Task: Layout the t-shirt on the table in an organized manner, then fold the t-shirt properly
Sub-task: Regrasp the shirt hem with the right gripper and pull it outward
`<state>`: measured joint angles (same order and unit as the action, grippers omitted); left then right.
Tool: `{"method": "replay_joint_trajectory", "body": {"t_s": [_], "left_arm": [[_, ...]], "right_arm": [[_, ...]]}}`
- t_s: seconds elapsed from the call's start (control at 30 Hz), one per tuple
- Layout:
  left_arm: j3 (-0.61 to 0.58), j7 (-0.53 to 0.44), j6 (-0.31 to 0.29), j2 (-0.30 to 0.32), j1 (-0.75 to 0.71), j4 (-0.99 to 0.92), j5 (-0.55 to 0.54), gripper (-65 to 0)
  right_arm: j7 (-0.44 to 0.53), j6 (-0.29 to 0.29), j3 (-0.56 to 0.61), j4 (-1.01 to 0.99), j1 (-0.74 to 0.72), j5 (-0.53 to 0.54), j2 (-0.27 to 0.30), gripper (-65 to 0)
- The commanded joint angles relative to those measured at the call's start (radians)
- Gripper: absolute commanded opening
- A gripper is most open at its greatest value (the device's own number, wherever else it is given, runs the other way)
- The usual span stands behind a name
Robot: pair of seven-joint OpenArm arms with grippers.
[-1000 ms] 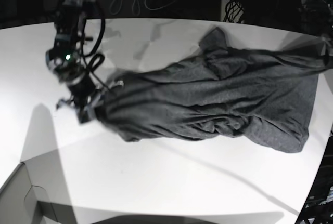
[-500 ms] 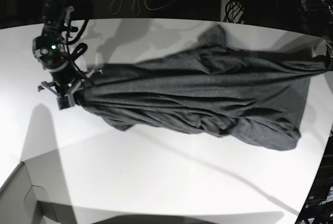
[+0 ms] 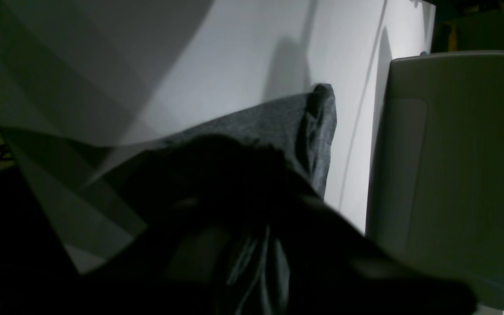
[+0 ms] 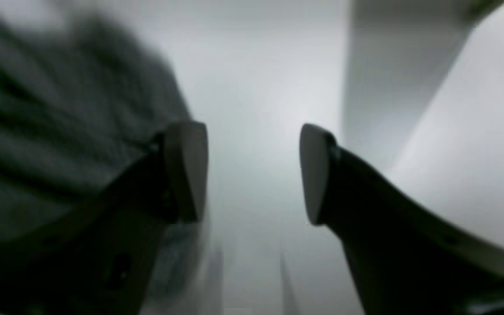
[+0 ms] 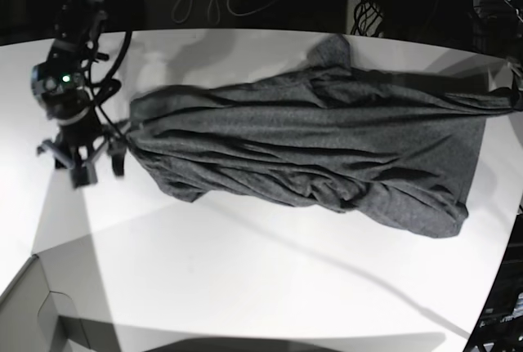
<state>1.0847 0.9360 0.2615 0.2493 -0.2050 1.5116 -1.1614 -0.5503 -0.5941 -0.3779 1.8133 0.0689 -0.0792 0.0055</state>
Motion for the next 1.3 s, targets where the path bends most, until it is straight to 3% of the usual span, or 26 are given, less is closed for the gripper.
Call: {"method": "replay_joint_trajectory", "body": {"t_s": [0.0, 0.1, 0.3, 0.47, 0.73, 1.13, 1.2, 1.27], "left_arm": [[0.005, 0.028, 0.031, 0.02, 0.002, 0.016, -0.047, -64.9], [0.005, 0.028, 0.031, 0.02, -0.003, 0.016, -0.047, -64.9], [0.005, 0.03, 0.031, 0.002, -0.006, 0.016, -0.047, -64.9], [-0.021, 0.03, 0.031, 0.0, -0.006, 0.016, -0.047, -64.9], [-0.027, 0.03, 0.031, 0.0, -0.006, 0.016, -0.047, -64.9], [-0.025, 0.028, 0.031, 0.0, -0.021, 0.016, -0.048, -64.9], [-0.024, 0.028, 0.031, 0.0, -0.021, 0.016, -0.047, -64.9], [-0.024, 0.028, 0.031, 0.0, -0.021, 0.016, -0.047, -64.9]], "right_arm": [[0.022, -0.011, 0.009, 0.032, -0.024, 0.032, 0.003, -30.4], [-0.006, -0.013, 0.104, 0.013, -0.082, 0.04, 0.001, -30.2], [-0.178, -0.013, 0.408, -0.221, -0.28, 0.042, 0.015, -29.4], [-0.176, -0.013, 0.592, -0.531, -0.467, 0.045, -0.025, -27.7], [-0.055, -0.013, 0.596, -0.757, -0.55, 0.042, -0.094, -27.7], [0.097, -0.008, 0.592, -0.915, -0.548, 0.045, -0.095, -28.1], [0.126, -0.008, 0.59, -0.918, -0.544, 0.045, -0.095, -30.7], [0.138, -0.008, 0.59, -0.918, -0.544, 0.045, -0.095, -37.6]]}}
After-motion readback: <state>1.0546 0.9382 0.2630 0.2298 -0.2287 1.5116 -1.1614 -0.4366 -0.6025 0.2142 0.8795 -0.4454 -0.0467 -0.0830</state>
